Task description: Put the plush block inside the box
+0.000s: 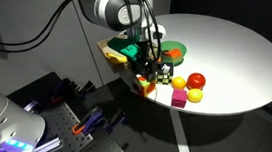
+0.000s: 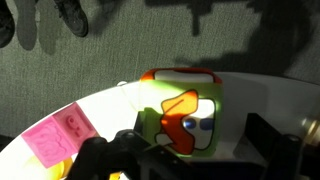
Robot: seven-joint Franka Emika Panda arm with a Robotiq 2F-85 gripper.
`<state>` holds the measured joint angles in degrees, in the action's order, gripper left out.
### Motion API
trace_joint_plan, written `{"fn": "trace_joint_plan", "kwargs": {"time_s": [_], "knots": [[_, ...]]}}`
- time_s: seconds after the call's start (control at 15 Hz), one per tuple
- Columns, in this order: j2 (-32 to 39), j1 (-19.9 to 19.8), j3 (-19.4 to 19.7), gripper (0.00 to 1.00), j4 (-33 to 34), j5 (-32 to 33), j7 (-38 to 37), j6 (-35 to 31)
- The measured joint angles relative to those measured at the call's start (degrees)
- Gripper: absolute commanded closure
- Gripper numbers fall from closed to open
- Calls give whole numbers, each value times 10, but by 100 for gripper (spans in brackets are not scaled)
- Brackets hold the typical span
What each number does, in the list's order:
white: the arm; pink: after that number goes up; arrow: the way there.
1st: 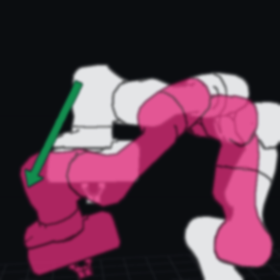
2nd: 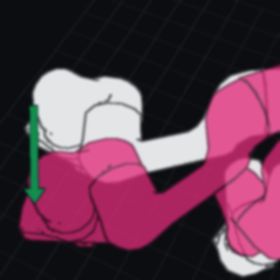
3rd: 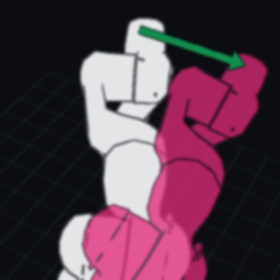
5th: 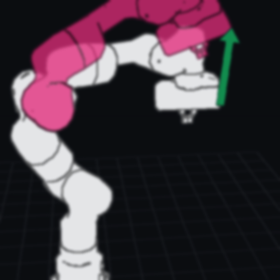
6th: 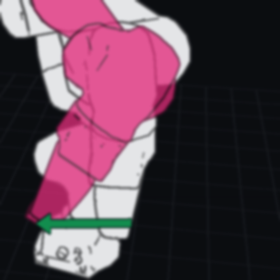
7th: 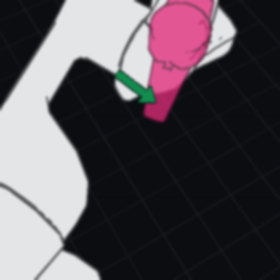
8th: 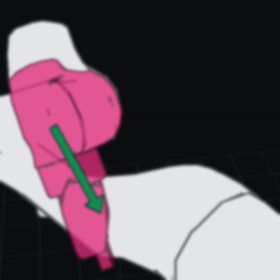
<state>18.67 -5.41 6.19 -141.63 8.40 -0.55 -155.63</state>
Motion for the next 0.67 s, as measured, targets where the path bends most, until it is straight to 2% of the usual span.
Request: {"fn": "trace_joint_plan", "kwargs": {"time_s": [0.27,0.33,0.4,0.6,0.67], "knots": [[26,5,6,0,2,0,0,-29],[31,10,11,25,4,1,-1,-33],[35,16,18,25,6,4,-2,-35],[46,36,37,51,12,11,-5,-36],[46,40,41,56,13,11,-5,-36]]}}
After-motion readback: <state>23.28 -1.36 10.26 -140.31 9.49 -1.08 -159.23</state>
